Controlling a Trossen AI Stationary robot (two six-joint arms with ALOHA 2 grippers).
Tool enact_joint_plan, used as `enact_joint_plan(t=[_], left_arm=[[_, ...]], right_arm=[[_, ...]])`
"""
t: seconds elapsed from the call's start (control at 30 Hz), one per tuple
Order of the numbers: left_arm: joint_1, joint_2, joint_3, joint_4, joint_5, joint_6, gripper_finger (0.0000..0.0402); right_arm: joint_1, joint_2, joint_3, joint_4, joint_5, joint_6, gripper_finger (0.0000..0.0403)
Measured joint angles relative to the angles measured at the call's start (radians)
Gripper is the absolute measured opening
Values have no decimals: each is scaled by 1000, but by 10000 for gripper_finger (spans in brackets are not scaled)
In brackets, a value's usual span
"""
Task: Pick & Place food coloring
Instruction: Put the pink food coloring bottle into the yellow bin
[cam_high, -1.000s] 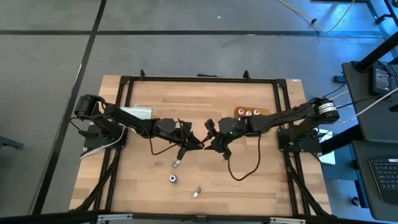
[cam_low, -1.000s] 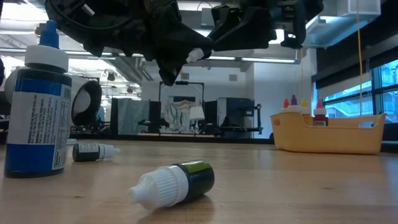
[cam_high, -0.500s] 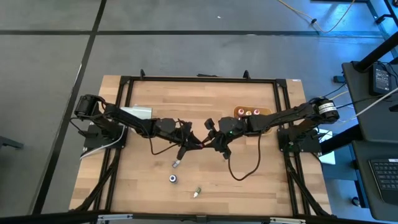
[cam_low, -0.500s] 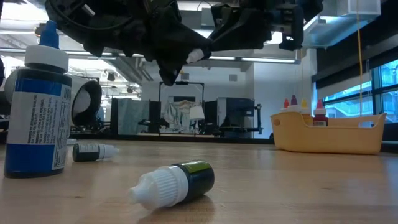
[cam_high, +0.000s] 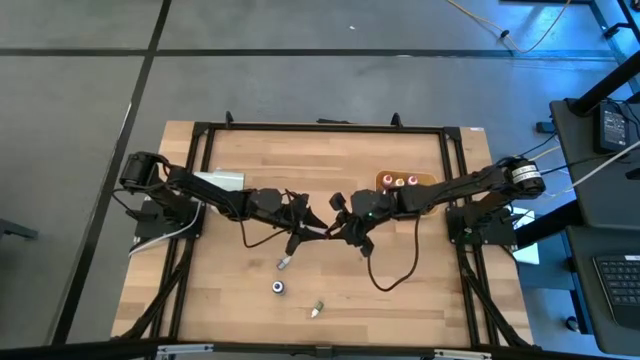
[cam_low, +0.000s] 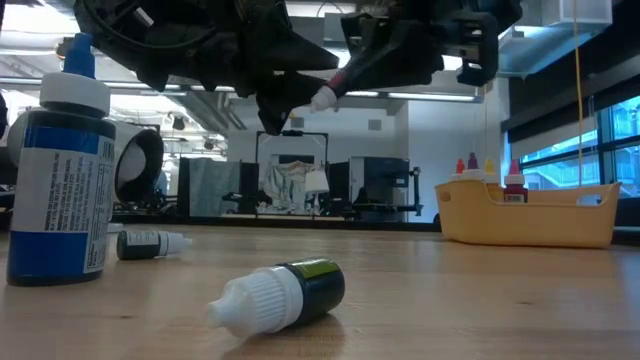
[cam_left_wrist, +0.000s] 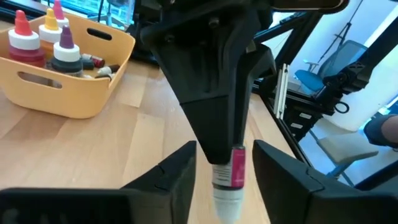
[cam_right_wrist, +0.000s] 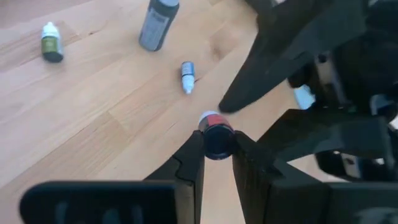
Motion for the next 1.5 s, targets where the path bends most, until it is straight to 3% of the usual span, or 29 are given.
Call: enact_joint_plan(t=[0.17,0.37,0.5,0.73,0.9,1.07,1.3,1.5], left_arm=[[4,-13,1,-8,15,3,174],[25,-36,1,-67,14,3,177],[26,-37,1,-103,15,3,174],[25,-37,1,-117,15,3,177],[25,-37,1,-118,14,3,177],[25,-36,1,-118,14,3,173],[25,-36,1,-118,14,3,176],[25,-36,0,-118,14,3,173]], right_arm=[[1,-1,0,-44,27,28,73],[0,-83,-1,-244,72,154,69],[13,-181,-14,-418,97,329,74],[37,-398,-131,-681,262,645,73],[37,-576,-263,-733,396,809,78],[37,-674,-259,-711,423,808,79],[25,-689,-258,-721,442,821,80],[-2,-674,-181,-918,460,893,80]])
